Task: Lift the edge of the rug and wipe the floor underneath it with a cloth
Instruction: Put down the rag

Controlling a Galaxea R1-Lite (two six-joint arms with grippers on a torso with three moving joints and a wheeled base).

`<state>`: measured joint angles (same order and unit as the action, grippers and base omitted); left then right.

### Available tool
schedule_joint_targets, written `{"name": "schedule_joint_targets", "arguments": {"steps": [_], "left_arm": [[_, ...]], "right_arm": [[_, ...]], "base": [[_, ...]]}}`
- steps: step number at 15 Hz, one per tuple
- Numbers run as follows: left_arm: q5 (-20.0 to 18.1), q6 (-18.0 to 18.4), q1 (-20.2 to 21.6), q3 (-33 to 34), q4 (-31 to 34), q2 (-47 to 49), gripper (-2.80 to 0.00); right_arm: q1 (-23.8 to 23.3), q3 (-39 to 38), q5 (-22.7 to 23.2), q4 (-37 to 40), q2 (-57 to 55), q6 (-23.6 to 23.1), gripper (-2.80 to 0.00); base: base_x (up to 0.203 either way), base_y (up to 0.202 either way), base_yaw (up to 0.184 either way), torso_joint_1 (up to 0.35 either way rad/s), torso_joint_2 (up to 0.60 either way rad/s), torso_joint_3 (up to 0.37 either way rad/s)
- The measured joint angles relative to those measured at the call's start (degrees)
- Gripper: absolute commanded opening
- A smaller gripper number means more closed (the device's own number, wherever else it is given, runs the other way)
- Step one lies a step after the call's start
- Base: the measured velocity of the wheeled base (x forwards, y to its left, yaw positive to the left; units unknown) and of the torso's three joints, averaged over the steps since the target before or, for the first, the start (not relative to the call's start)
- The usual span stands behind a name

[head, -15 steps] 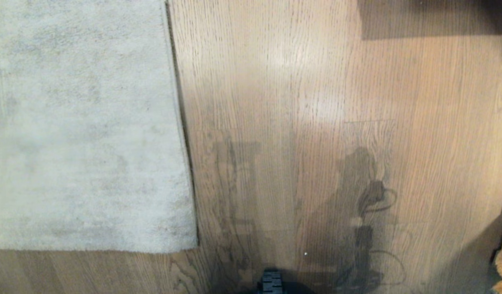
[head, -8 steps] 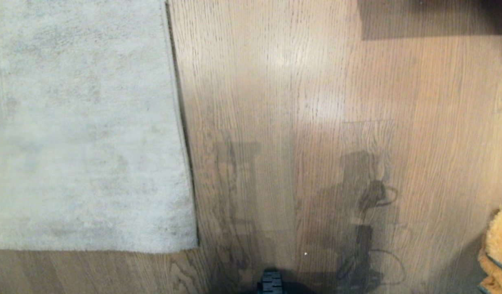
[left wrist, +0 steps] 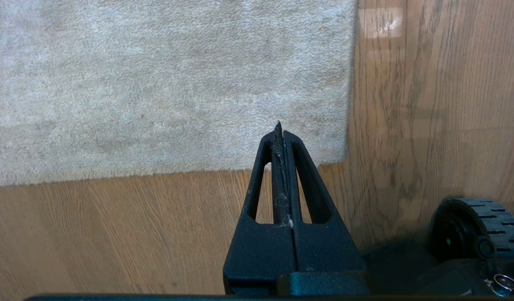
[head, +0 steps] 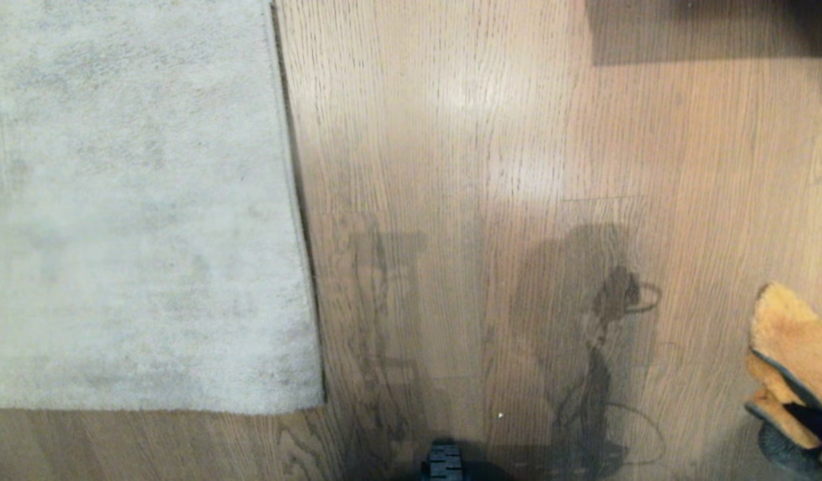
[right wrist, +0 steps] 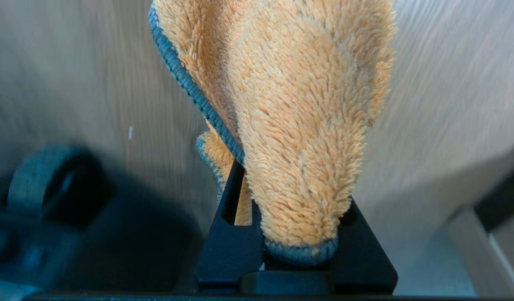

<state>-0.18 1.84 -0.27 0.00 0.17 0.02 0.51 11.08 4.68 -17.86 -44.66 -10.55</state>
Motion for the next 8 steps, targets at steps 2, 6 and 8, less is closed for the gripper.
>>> {"name": "schedule_joint_targets", "arguments": {"steps": [2, 6, 8], "left_arm": [[0.00, 0.00, 0.00, 0.00, 0.02, 0.00, -2.80], [0.00, 0.00, 0.00, 0.00, 0.02, 0.00, -2.80], [0.02, 0.00, 0.00, 0.00, -0.01, 0.00, -2.80]], "right_arm": [[0.00, 0.25, -0.05, -9.60, -6.72, 1.45, -2.80], [-0.51, 3.97, -0.24, -24.11, -17.80, 3.52, -2.80], [-1.72, 7.03, -0.30, -28.48, -23.02, 3.68, -2.80]], "base": [[0.000, 0.000, 0.000, 0.000, 0.00, 0.000], [0.000, 0.000, 0.000, 0.000, 0.00, 0.000], [0.000, 0.000, 0.000, 0.000, 0.00, 0.000]]}}
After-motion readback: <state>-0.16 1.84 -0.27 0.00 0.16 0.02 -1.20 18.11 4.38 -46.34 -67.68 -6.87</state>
